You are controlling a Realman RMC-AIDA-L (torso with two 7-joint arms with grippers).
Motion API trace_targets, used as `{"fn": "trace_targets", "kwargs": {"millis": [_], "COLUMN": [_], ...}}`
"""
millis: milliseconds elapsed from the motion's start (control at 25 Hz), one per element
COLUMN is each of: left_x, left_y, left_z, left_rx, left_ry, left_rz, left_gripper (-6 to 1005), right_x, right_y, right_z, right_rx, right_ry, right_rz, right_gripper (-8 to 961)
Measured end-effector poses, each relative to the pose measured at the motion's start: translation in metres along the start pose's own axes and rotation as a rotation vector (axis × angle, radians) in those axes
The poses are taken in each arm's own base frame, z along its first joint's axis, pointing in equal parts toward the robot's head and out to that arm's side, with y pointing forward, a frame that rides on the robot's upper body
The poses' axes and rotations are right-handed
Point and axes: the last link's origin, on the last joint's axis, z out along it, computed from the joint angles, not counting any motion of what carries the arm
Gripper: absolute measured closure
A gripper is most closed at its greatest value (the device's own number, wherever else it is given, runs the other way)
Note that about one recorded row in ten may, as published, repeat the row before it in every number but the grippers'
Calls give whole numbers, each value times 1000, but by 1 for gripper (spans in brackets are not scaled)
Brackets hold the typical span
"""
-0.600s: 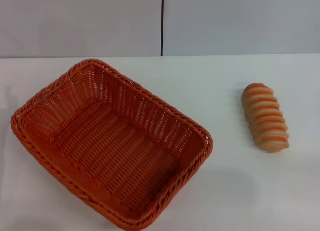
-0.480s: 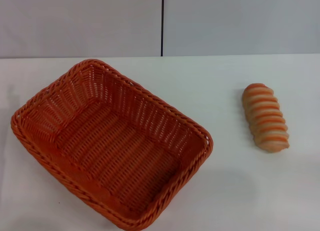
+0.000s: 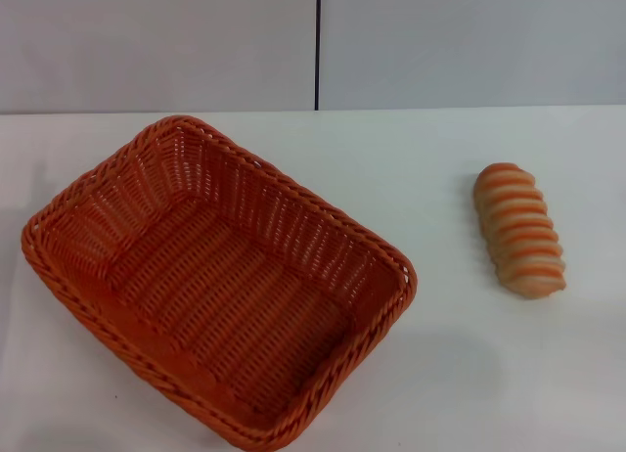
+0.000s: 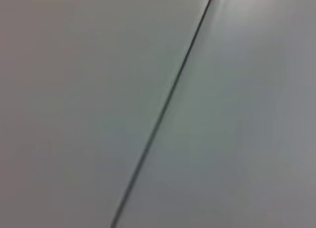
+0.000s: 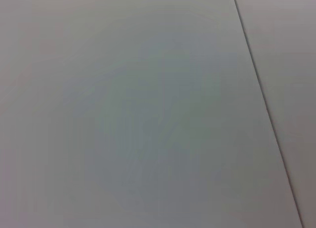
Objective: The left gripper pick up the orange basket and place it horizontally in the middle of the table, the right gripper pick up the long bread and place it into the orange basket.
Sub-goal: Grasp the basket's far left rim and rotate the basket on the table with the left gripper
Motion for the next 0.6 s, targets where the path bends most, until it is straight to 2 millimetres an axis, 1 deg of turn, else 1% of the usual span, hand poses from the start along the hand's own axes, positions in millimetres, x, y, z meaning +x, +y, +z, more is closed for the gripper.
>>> {"fn": "trace_targets", "kwargs": {"millis": [80,200,280,320,360,400,440,480,520,560,600], "left_x": [2,9,13,13,16,19,19,21,27,29,35], "left_y": [-1,-1,0,0,1,2,2,2,2,2,3], "left_z": [2,12,25,25,44,56,56,62,72,78,91], "left_rx": [-34,-150,-252,-252,-366,-426,-426,-451,-494,-511,-556], "left_ry": [-4,-24,-59,-59,-130,-172,-172,-192,-224,-246,-319], "left_rz": [-17,-60,-99,-99,-133,-135,-135,-132,-127,-130,-133], "left_gripper": [186,189,191,192,193,194,195,196,197,198,200], "right_x": [1,1,1,1,1,1,1,2,2,2,3], "right_y": [0,0,0,0,0,0,0,0,-1,-2,-3], "right_z": [0,0,0,-1,-1,-1,-1,-1,-2,-2,-4], "right_rx": [1,1,2,2,2,2,2,3,5,7,10], "right_ry": [4,5,6,6,7,7,7,8,9,10,14], "right_rz": [1,1,1,1,1,1,1,2,3,4,8], "right_gripper": [417,416,416,416,416,416,416,416,416,416,416]}}
